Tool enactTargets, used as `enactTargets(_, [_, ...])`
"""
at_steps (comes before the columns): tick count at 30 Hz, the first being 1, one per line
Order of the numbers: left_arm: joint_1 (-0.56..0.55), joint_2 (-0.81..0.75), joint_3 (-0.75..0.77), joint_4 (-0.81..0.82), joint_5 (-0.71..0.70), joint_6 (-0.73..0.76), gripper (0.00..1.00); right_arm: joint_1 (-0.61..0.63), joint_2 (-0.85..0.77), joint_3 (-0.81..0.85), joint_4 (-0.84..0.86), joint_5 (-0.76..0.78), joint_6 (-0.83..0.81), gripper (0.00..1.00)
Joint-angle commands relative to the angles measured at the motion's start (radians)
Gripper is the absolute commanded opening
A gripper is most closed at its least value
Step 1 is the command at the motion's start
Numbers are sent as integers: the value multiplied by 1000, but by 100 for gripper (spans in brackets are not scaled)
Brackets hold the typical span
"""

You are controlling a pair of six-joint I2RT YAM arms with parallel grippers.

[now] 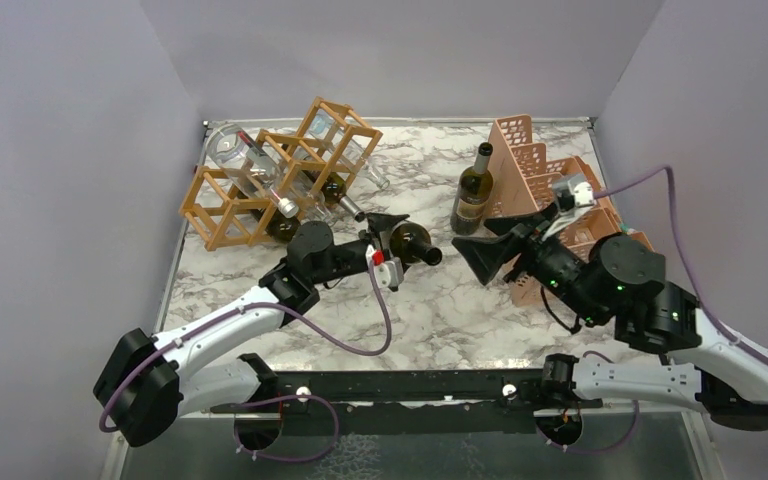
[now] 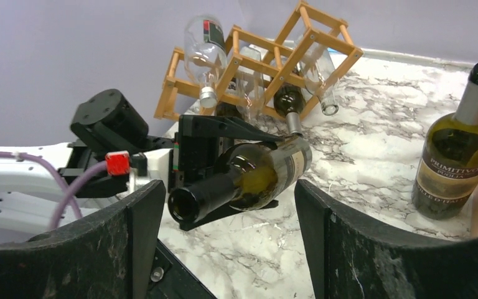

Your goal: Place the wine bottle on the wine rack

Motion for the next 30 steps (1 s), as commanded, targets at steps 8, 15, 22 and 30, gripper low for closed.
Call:
enactTargets(8, [-32,38,179,104,18,670,0,6,-36,108,-236,-34,-11,78])
enactTargets(15, [-65,81,340,-17,-1,910,0,6,51,126,-323,-48,38,78])
enactTargets(22, [-75,107,421,-189,-35,1154,0,7,62,84,-308,-47,114,78])
enactTargets(30, [-83,122,467,-271,-41,1257,0,7,108,56,-357,20,218,75])
